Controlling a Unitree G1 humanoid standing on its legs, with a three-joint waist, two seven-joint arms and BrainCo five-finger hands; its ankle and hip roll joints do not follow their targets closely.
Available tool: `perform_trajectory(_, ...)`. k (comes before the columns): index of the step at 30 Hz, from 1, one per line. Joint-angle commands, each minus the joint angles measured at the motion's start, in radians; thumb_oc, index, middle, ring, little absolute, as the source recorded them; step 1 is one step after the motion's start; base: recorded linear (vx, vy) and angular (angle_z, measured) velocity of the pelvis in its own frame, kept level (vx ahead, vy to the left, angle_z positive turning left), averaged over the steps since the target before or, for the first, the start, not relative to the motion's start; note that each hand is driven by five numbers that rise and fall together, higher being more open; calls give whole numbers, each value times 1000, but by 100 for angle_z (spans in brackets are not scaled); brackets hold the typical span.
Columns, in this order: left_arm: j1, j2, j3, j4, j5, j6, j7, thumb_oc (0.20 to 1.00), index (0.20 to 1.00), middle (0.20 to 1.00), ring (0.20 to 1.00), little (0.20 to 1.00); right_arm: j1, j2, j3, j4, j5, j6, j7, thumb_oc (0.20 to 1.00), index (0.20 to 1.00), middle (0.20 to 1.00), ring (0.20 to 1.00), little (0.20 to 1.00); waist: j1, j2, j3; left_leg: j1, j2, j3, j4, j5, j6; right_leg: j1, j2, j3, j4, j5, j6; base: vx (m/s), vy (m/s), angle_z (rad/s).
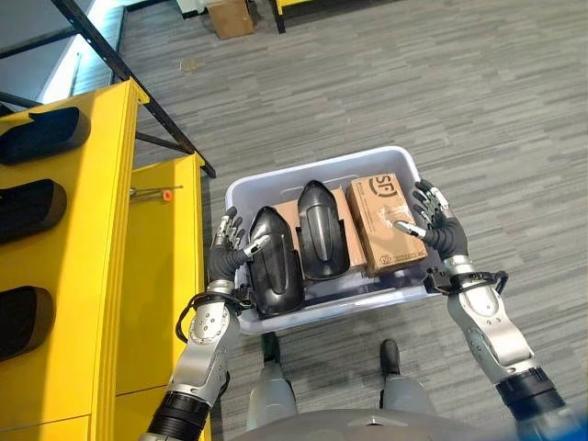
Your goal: Move parts from the plastic box to the shelf.
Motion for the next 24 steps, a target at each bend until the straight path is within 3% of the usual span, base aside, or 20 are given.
perform_trajectory(1,-68,56,37,-78,-30,-81,1,1000,1000,1000,1000,1000,-124,35,-18,45,-44,-41,-55,1000,1000,1000,1000,1000,38,-54,58,124,-21,2,9,-218,3,-61,-133,15,49,115,81,-59,85,0)
perform_trajectory(6,-146,63,-18,-84,-53,-96,12,1000,1000,1000,1000,1000,-323,73,44,318,8,-28,-89,1000,1000,1000,1000,1000,70,-55,130,70,-52,24,49,-253,17,-124,-163,35,41,154,97,-82,74,-10)
perform_trajectory(12,-193,58,-53,-69,-51,-92,24,1000,1000,1000,1000,1000,-384,102,86,353,3,-18,-92,1000,1000,1000,1000,1000,77,-68,168,37,-57,32,67,-261,21,-151,-167,36,34,172,98,-22,17,1)
perform_trajectory(24,-200,63,-83,-97,-57,-88,42,1000,1000,1000,1000,1000,-435,102,65,420,-43,-9,-156,1000,1000,1000,1000,1000,96,-63,205,-16,-69,0,95,-269,30,-170,-180,12,36,177,92,-1,2,1)
